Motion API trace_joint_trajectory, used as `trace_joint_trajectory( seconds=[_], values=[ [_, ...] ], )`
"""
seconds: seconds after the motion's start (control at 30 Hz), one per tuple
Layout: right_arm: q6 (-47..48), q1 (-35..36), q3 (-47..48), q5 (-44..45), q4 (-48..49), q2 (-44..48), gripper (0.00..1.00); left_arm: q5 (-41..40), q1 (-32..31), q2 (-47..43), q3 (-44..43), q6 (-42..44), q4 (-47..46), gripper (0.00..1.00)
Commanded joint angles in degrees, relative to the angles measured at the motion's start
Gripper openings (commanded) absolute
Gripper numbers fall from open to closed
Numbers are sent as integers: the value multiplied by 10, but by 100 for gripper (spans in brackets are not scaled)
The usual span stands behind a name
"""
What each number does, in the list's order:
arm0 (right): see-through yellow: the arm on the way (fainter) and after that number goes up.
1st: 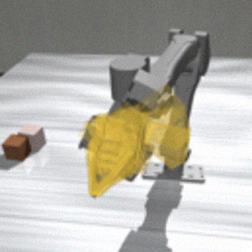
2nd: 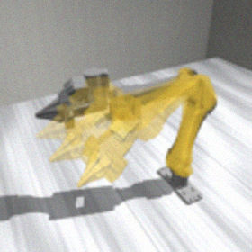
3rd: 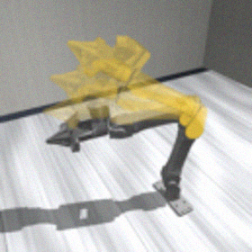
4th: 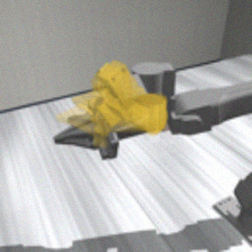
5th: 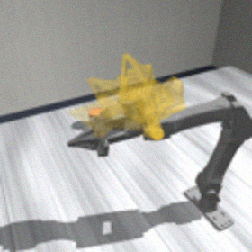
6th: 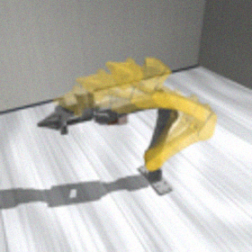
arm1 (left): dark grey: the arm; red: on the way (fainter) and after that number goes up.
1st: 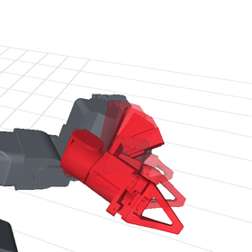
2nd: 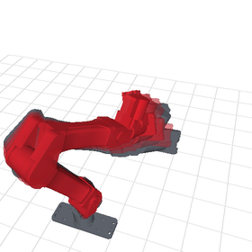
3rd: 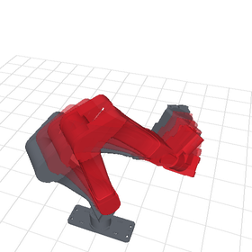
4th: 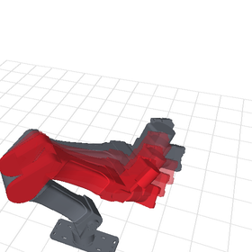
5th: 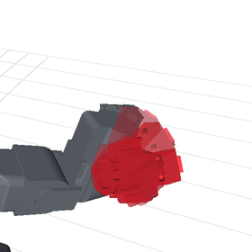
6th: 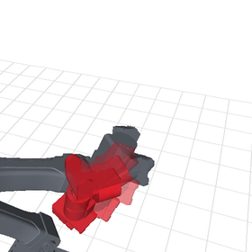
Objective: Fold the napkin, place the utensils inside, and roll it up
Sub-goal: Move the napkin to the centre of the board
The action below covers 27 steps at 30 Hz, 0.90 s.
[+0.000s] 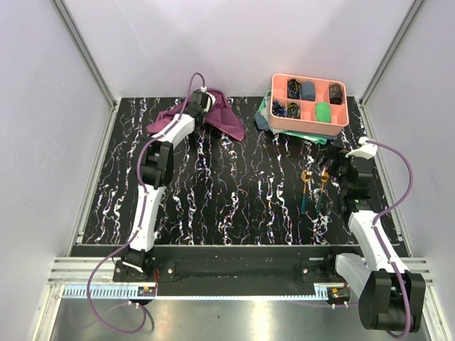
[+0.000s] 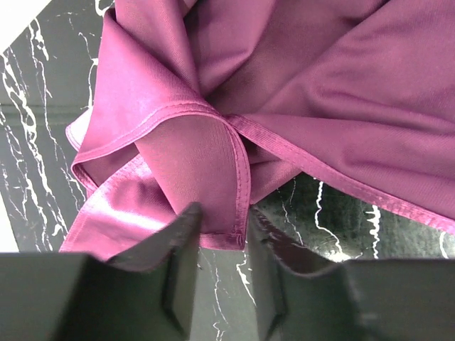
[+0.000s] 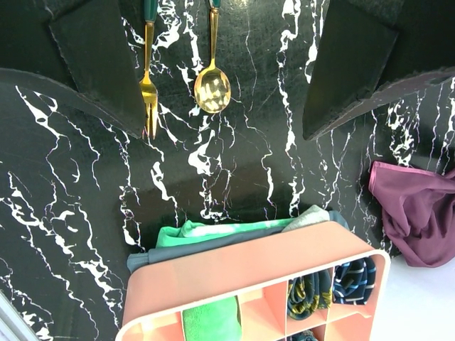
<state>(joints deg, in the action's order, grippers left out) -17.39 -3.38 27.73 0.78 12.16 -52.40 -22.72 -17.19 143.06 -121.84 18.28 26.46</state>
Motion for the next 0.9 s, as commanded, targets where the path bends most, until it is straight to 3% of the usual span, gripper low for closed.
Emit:
trace_joint_trajectory(
  seconds=[0.0,0.1,0.2,0.43,0.57,0.63,0.73,0.87],
  values=[
    [-2,-1,22,-5,25,-8,100,-17,-1,-4,-35,6,-25,23],
    [-1,-1,23,-5,25,-9,100,-15,-2,-16,-28,-2,-29,17],
    [-2,-1,24,-6,25,-12,100,-14,-3,-26,-22,-4,-33,0],
    [17,-1,39,-92,16,-31,100,-20,-7,-102,30,-53,-33,0],
    [10,22,104,-140,-25,-91,96,-27,-5,-264,164,-155,-38,0],
    [24,89,139,-109,-75,-143,95,-14,1,-334,237,-238,-59,0],
    [31,172,209,-87,-137,-215,94,33,12,-486,404,-342,-103,0],
    [9,233,275,-87,-171,-281,92,98,42,-723,631,-452,-132,0]
  ],
)
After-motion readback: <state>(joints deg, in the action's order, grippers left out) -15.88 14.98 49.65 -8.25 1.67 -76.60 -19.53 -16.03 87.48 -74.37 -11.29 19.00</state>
